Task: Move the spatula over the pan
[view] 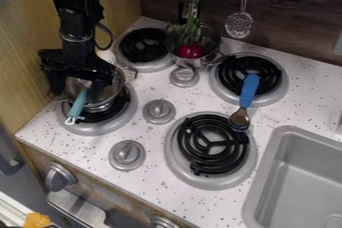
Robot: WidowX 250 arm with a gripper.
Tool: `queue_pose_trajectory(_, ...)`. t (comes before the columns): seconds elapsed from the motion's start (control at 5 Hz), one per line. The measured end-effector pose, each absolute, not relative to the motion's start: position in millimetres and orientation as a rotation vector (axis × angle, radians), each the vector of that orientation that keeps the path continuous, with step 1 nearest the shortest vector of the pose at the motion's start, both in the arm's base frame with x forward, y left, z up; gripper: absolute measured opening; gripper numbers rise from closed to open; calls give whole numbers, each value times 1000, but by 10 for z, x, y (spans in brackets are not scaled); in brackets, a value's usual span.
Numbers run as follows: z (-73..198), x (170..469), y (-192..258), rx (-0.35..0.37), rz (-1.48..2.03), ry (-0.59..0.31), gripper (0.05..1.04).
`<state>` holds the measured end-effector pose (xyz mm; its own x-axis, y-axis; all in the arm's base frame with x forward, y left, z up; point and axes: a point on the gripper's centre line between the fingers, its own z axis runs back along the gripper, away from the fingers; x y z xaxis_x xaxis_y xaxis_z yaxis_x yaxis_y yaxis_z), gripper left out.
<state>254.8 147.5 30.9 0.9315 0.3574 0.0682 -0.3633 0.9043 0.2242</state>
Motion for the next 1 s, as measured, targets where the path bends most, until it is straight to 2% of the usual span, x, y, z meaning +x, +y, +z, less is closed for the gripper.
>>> queue_pose_trajectory(0.4,516,2699,1407,238,399,-47,1001)
queue_pose_trajectory(0.6,576,2856,1302,215,417,-96,1001)
queue_pose_trajectory(0.8,621,3176,1131,212,321,-205,1001)
queue_pose_trajectory(1.0,617,3422,953,188,244,-259,1001)
